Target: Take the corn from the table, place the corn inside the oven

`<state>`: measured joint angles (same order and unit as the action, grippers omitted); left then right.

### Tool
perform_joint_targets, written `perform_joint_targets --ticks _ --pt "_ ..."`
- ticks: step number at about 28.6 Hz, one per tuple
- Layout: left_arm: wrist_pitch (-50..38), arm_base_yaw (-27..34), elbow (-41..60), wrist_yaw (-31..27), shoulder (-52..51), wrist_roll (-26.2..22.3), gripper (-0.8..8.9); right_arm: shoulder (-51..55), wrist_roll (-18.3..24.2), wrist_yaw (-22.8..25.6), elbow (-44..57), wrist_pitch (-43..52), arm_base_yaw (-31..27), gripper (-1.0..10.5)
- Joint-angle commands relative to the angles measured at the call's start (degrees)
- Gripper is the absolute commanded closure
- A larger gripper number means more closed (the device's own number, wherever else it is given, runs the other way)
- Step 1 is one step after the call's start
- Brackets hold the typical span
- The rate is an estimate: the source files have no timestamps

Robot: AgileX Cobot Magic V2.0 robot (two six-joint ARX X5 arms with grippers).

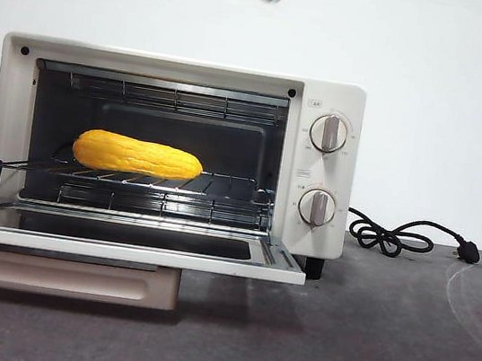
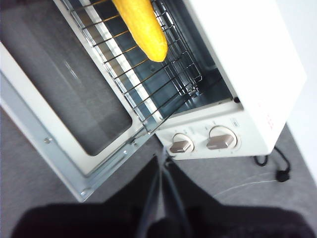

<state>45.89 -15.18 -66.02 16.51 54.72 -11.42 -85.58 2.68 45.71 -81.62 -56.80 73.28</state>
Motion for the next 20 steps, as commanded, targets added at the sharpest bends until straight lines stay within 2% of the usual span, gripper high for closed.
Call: perform_joint_targets --ticks 1,3,6,11,14,17,20 --pt "0.0 6.4 0.3 13.7 2.6 1.0 8.21 3.1 -2.6 -4.3 -0.1 -1.0 0.2 9.6" --pt "0.7 10.2 0.3 19.5 4.8 1.0 8.21 5.6 -3.1 -7.9 -0.1 -1.6 0.0 9.6" --pt "1.7 14.1 0.3 22.6 8.2 1.2 8.21 9.5 -3.1 -11.0 -0.1 -1.6 -1.5 9.6" --pt "3.9 18.1 0.4 22.5 12.0 1.1 8.21 15.3 -3.0 -16.5 -0.1 -1.5 -4.7 9.6" --pt "4.3 19.8 0.5 22.5 12.8 1.1 8.21 18.6 -2.0 -21.8 -0.1 -1.3 -7.8 9.6" --pt "5.5 20.8 0.8 22.5 12.8 0.7 8.21 21.2 -0.3 -28.9 -0.1 -0.6 -11.6 9.6" --pt "7.2 21.7 0.9 22.5 12.8 0.2 8.21 22.7 2.0 -37.9 -0.1 0.1 -15.8 9.6"
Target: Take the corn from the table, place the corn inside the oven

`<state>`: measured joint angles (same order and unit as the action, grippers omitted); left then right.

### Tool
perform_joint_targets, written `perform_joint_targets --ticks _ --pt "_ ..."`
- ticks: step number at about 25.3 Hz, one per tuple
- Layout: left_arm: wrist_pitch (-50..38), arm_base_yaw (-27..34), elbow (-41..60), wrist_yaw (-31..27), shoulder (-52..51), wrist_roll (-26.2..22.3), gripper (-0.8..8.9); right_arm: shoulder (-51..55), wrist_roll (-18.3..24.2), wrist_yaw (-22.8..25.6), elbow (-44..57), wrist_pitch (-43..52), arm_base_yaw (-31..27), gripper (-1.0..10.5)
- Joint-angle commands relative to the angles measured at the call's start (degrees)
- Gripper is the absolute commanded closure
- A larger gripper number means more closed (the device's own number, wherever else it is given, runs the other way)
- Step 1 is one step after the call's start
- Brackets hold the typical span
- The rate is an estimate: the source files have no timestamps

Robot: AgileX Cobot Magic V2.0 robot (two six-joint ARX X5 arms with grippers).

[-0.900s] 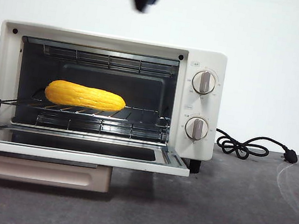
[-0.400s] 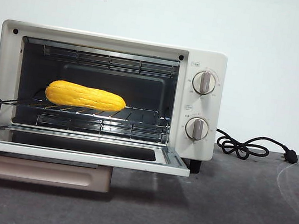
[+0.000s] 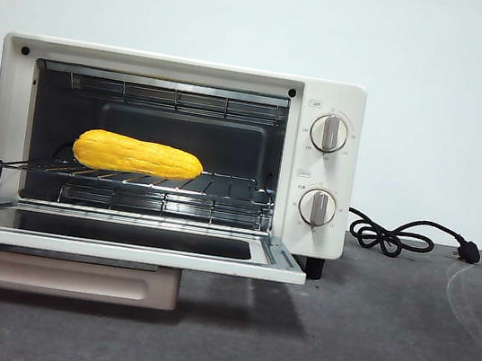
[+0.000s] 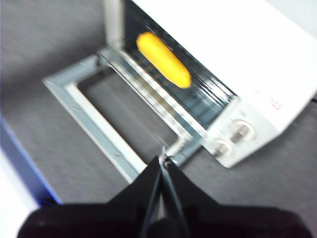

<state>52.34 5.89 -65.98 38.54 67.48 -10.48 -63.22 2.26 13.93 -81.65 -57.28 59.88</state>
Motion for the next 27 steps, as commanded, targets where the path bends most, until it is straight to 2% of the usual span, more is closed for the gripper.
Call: perform_joint_targets --ticks 1,4,6,10,13,19,27 --pt "1.2 1.0 0.9 0.4 0.0 -0.9 8.21 0.6 3.0 -9.2 -0.1 0.6 -4.0 9.6" --pt "2.0 1.9 1.9 0.4 0.0 -1.8 8.21 0.6 4.8 -16.8 -0.1 0.6 -8.2 9.6" --pt "2.0 2.3 3.4 -0.2 0.1 -1.9 8.21 0.3 6.2 -20.1 -0.1 0.7 -10.6 9.6" --pt "1.6 3.1 8.6 -6.0 0.1 -2.0 8.21 -0.8 8.1 -25.1 -0.1 1.0 -14.3 9.6" --pt "-0.1 4.0 12.5 -9.4 0.2 -1.6 8.21 -1.3 8.9 -26.0 -0.1 1.0 -16.4 9.6" --pt "-1.1 5.7 15.4 -10.1 2.2 -1.6 8.21 -1.8 10.0 -26.6 -0.1 0.7 -17.6 9.6" --pt "-5.5 5.6 15.4 -10.3 13.8 -1.4 8.21 -1.8 9.9 -26.6 -0.1 -0.9 -17.6 9.6"
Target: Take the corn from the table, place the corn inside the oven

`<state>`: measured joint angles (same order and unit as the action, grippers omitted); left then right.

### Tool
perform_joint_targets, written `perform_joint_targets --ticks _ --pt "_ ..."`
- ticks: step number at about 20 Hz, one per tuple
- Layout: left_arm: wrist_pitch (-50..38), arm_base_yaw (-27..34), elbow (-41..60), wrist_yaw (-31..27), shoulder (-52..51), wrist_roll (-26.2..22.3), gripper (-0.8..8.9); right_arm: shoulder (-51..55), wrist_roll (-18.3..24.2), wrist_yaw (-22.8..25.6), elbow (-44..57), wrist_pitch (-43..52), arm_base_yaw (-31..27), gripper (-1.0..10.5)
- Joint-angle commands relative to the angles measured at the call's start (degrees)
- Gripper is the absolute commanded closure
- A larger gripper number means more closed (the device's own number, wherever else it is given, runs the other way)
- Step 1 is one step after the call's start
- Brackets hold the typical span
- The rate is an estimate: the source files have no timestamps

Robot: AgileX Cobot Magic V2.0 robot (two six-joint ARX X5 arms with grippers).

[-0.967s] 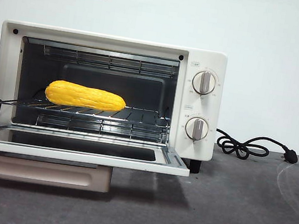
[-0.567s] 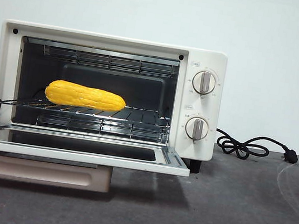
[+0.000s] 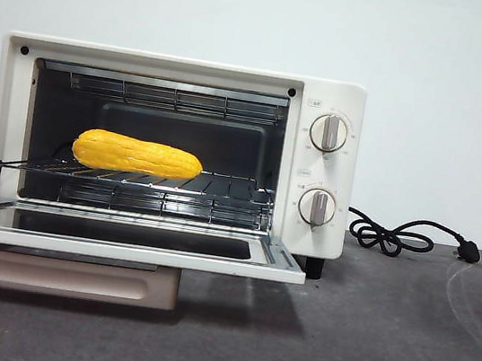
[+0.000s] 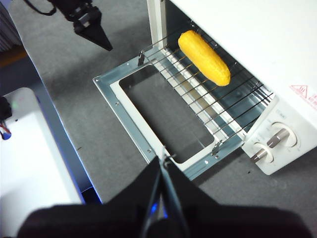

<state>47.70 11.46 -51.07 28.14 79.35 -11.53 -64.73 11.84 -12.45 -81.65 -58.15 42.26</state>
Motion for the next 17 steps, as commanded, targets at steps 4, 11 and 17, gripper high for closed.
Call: perform_joint_targets --ticks 4,11,17 --pt "-4.1 -0.7 0.5 0.2 6.5 0.9 8.21 -0.3 0.3 -0.3 -0.1 -0.2 0.0 9.6" --pt "-6.9 -4.9 0.5 0.8 10.4 1.0 8.22 -0.3 0.4 -0.2 -0.1 -0.2 0.0 9.6" --pt "-4.2 -5.2 0.5 4.9 12.8 0.3 8.22 -0.3 0.3 -0.3 -0.1 -0.2 0.0 9.6"
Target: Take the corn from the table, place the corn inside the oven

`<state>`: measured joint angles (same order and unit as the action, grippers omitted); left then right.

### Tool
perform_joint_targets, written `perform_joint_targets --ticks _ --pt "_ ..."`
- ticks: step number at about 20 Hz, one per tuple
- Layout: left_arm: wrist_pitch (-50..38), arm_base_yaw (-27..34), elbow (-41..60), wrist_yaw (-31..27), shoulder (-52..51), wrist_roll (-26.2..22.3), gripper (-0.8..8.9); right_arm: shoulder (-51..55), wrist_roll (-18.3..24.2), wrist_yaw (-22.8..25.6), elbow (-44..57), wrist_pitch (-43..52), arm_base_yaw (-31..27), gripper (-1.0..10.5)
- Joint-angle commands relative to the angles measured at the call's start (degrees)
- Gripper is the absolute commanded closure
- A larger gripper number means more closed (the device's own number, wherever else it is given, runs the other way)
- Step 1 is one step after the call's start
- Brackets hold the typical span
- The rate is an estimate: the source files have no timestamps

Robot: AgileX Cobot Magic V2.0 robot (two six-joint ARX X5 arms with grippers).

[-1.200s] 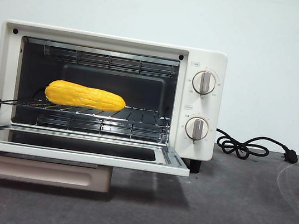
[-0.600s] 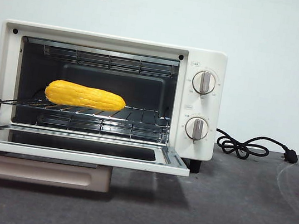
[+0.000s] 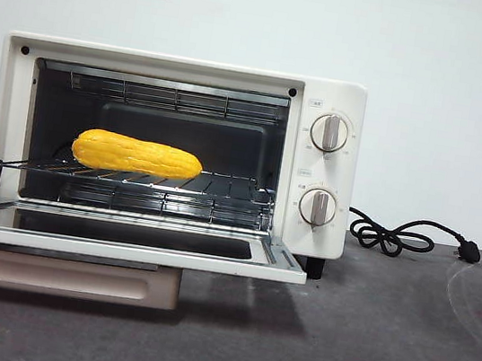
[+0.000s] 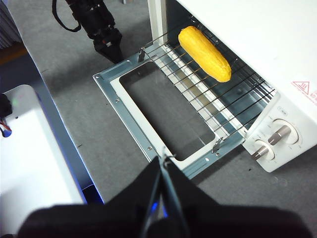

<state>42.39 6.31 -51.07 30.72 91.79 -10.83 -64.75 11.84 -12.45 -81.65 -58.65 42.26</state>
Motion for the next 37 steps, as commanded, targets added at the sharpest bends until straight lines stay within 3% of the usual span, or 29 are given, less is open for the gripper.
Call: perform_joint_targets --ticks 1,4,9,14,19,21,27,30,32,37 --pt "2.1 0.6 0.5 2.6 0.4 -0.6 8.22 -0.2 0.3 -0.2 -0.1 0.3 0.0 9.6" --pt "5.6 2.4 0.5 4.5 0.4 -2.6 8.22 -0.2 0.3 -0.3 -0.1 0.3 0.0 9.6" --pt "9.2 7.5 0.5 20.9 0.4 -4.8 8.22 -0.3 0.2 -1.7 -0.1 0.3 0.0 9.6" --pt "12.5 10.2 0.5 31.6 -0.4 -6.4 8.21 -0.2 0.2 -2.6 -0.1 0.3 0.0 9.6" --pt "12.6 12.2 -0.3 48.8 -9.7 -7.2 8.21 -0.3 0.4 -2.6 -0.1 0.9 0.0 9.6" --pt "12.6 13.2 -1.7 52.1 -14.2 -6.7 8.21 -0.3 0.4 -2.6 -0.1 1.7 0.0 9.6" --pt "13.5 14.1 -7.3 52.0 -28.1 -1.3 8.21 -0.4 0.3 -2.6 -0.1 1.9 0.0 9.6" --pt "15.4 13.7 -9.1 50.3 -33.3 -0.8 8.20 -0.4 0.1 -2.6 -0.1 1.9 0.0 9.6" --pt "16.2 13.3 -10.0 47.3 -36.8 0.5 8.20 -0.4 0.1 -2.6 -0.1 1.9 0.0 9.6" --pt "16.6 13.1 -11.1 33.2 -47.2 7.8 8.20 -0.4 -2.4 -2.5 -0.1 1.9 0.0 9.6"
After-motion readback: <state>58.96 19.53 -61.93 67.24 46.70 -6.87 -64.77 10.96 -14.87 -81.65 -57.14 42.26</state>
